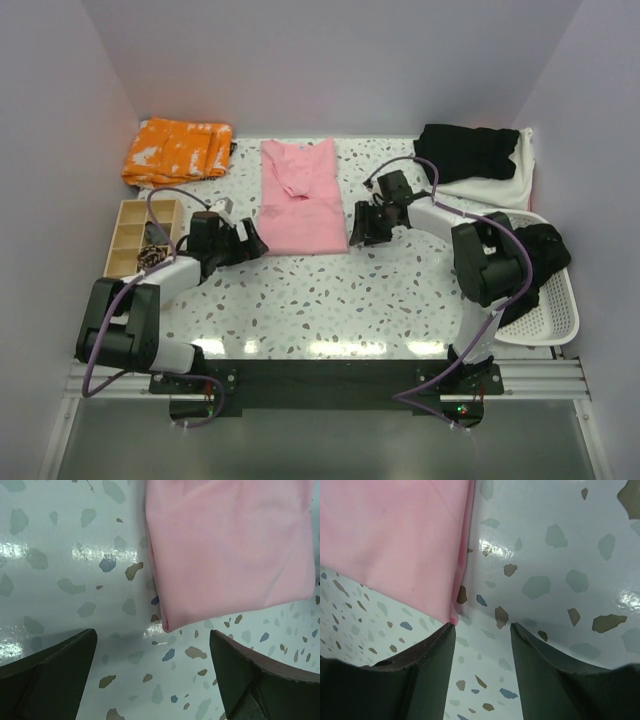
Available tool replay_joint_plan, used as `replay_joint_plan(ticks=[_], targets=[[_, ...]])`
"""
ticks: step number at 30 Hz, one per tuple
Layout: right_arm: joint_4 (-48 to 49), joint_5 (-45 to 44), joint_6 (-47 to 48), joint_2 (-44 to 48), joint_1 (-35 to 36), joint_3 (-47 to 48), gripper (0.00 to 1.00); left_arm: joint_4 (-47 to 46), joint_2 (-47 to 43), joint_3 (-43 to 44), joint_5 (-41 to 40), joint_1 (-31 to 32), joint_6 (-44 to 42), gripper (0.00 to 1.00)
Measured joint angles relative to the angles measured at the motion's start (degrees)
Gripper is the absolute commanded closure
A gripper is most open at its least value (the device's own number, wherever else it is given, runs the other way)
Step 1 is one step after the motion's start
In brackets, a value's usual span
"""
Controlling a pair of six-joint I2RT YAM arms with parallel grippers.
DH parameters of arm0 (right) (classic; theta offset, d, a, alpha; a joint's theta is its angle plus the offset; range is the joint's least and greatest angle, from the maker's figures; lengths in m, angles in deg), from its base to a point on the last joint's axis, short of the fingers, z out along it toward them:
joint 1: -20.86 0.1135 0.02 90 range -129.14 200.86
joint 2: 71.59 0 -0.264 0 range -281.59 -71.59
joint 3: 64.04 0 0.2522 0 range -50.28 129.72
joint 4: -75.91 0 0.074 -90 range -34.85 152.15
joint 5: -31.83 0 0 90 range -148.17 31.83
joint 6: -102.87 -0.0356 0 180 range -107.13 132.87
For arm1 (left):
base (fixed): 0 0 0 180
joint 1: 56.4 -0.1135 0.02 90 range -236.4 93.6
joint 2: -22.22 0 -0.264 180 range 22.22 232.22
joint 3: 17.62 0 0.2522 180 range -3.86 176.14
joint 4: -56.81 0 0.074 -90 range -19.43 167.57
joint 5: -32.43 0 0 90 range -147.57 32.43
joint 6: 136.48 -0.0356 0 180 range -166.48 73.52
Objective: Fold and stack the t-shirts
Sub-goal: Grab one side of the 2/3 rectangular tshirt with both arms
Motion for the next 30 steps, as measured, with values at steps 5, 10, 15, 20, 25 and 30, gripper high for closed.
replay_joint_plan(ticks=[5,10,15,20,25,30], targets=[[1.2,1.0,-1.2,-0.1,0.0,-2.1,0.48,-1.6,-1.2,-1.5,0.3,0.2,0.4,0.11],[5.0,5.2,-4.3,-1.2,-0.1,-2.9,0.48,-5.7,0.4,-2.8,2.3,0.2,1.3,0.16],[9.3,9.2,-7.2,-2.8,-0.2,-3.0,0.48,-12.1,2.9,-3.7,5.4,0.2,3.1,0.23],[12.3,12.9,-9.2,-4.5,-0.3,-3.0,0.48,-18.3,7.0,-3.8,9.2,0.2,4.8,0.43],[14.9,15.9,-11.2,-5.8,-0.3,-2.9,0.48,-22.8,10.8,-3.9,12.3,0.2,6.7,0.6],[19.8,19.5,-14.0,-7.1,-0.4,-4.3,0.53,-27.5,13.2,-5.1,14.3,0.2,7.8,0.71]])
